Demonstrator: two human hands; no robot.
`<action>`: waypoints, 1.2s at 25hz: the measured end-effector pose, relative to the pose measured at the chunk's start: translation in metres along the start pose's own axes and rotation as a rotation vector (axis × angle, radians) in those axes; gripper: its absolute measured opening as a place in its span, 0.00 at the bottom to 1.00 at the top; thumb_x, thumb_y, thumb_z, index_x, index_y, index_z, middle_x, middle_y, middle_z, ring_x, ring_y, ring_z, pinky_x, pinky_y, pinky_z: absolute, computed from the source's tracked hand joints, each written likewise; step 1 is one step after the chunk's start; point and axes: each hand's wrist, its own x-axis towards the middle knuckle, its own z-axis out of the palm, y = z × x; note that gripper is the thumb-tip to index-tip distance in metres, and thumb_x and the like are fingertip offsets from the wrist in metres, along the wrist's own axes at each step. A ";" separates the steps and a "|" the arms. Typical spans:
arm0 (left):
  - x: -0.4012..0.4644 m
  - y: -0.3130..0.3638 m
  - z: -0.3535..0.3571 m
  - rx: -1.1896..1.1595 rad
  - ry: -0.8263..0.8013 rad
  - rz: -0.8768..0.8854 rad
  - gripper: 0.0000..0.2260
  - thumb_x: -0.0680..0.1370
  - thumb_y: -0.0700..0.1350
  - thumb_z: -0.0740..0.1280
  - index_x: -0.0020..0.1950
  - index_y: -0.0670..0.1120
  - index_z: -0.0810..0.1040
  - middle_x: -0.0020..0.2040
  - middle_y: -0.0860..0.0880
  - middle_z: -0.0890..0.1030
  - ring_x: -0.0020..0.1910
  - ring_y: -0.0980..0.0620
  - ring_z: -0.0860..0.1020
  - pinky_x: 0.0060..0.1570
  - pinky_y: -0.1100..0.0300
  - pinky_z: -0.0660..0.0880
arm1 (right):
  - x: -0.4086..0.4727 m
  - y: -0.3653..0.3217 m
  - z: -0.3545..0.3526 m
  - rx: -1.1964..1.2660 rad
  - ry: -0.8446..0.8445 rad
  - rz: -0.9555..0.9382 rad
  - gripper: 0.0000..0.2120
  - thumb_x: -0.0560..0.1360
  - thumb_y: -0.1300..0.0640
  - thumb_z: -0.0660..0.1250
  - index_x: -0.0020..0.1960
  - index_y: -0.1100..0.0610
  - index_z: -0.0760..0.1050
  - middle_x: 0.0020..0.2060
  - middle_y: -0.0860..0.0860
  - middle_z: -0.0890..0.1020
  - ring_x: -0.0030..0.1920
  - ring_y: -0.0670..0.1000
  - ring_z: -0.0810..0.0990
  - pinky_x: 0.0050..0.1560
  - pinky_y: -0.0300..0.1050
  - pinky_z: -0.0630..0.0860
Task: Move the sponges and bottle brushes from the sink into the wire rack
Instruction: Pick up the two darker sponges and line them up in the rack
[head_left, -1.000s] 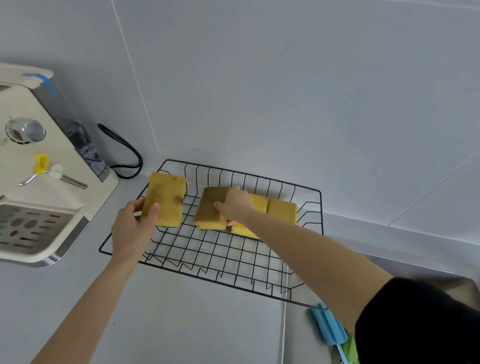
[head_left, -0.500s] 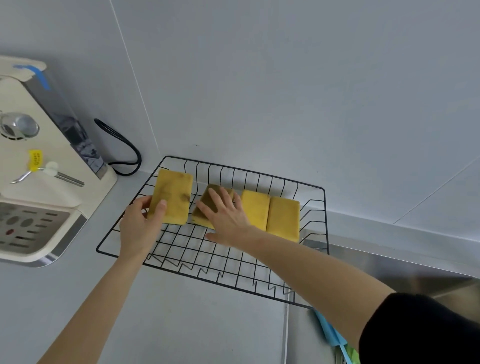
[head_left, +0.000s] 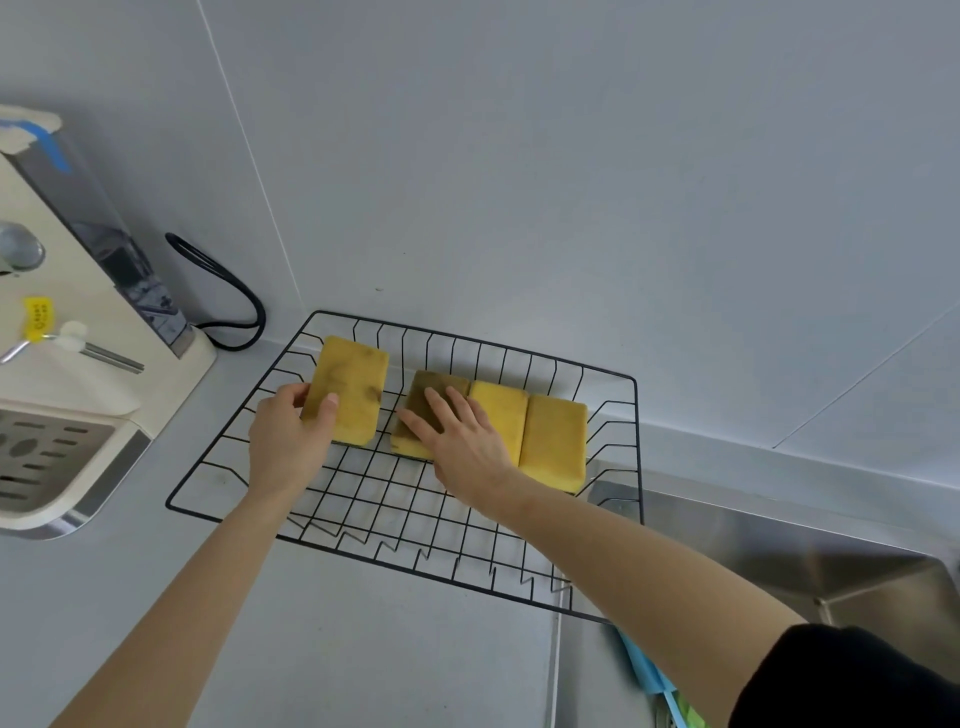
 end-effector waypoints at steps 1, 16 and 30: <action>0.003 0.001 0.004 0.022 -0.007 -0.012 0.18 0.77 0.46 0.60 0.63 0.37 0.69 0.61 0.36 0.74 0.61 0.39 0.72 0.57 0.48 0.69 | -0.001 0.001 0.001 0.013 0.006 -0.001 0.34 0.77 0.59 0.61 0.76 0.49 0.48 0.77 0.57 0.50 0.77 0.59 0.47 0.76 0.56 0.45; 0.027 -0.016 0.031 0.043 -0.254 -0.083 0.19 0.79 0.42 0.58 0.70 0.49 0.64 0.65 0.37 0.72 0.62 0.38 0.73 0.63 0.42 0.71 | -0.006 0.026 0.007 0.029 -0.043 -0.086 0.29 0.80 0.52 0.52 0.77 0.52 0.42 0.78 0.51 0.45 0.77 0.54 0.42 0.76 0.55 0.40; 0.029 -0.006 0.042 0.331 -0.215 0.077 0.20 0.80 0.42 0.54 0.72 0.43 0.59 0.61 0.33 0.72 0.56 0.36 0.73 0.56 0.47 0.70 | -0.005 0.023 0.002 0.037 -0.080 -0.069 0.32 0.79 0.50 0.55 0.77 0.51 0.41 0.78 0.50 0.45 0.77 0.53 0.42 0.76 0.54 0.40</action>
